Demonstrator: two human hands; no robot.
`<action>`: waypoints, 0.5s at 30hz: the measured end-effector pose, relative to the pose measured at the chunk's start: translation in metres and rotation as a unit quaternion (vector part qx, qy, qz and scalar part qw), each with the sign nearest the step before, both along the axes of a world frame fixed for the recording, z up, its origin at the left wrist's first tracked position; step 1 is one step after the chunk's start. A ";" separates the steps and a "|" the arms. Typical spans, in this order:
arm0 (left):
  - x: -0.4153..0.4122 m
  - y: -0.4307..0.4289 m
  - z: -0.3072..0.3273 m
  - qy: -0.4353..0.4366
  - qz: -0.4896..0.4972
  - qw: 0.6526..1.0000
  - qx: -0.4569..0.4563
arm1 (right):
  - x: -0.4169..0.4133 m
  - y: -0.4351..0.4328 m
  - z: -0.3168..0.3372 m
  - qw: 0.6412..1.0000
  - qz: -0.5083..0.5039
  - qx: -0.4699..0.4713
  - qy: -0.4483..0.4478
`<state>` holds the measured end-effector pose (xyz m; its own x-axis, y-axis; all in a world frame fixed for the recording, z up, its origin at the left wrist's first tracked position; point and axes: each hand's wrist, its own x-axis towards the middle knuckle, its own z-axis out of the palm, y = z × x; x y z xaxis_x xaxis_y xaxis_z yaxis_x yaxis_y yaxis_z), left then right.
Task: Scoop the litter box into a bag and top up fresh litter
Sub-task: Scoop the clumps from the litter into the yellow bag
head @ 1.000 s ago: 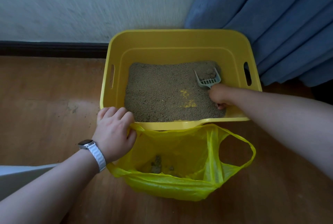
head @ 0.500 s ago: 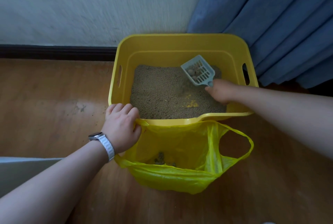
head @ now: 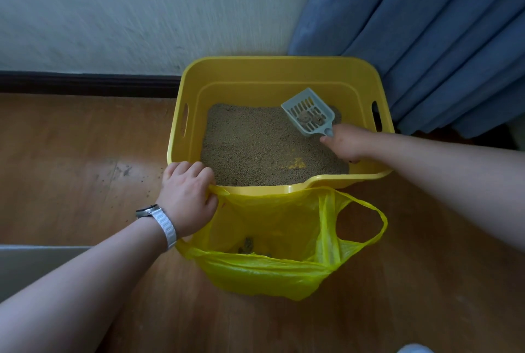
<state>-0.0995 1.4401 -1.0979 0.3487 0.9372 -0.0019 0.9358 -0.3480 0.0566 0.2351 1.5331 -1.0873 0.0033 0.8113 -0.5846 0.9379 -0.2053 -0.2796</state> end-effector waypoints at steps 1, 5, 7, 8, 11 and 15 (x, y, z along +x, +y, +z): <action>0.000 0.000 0.000 0.000 -0.001 1.000 -0.001 | 0.001 -0.001 0.001 1.000 -0.014 -0.003 0.007; -0.001 0.000 -0.001 0.004 -0.002 1.000 0.000 | -0.005 -0.005 0.007 1.000 0.021 0.013 0.016; -0.002 0.001 -0.001 0.005 -0.004 1.000 -0.003 | -0.010 -0.009 0.012 0.999 0.035 0.038 0.015; -0.002 0.001 -0.001 0.005 -0.004 1.000 -0.002 | -0.013 -0.011 0.014 0.997 0.043 0.054 0.019; -0.002 0.001 -0.001 0.004 -0.003 1.000 -0.005 | -0.024 -0.024 0.027 0.992 0.082 0.093 0.024; -0.002 0.000 0.001 0.002 -0.002 1.000 -0.008 | -0.040 -0.051 0.050 0.978 0.160 0.129 0.038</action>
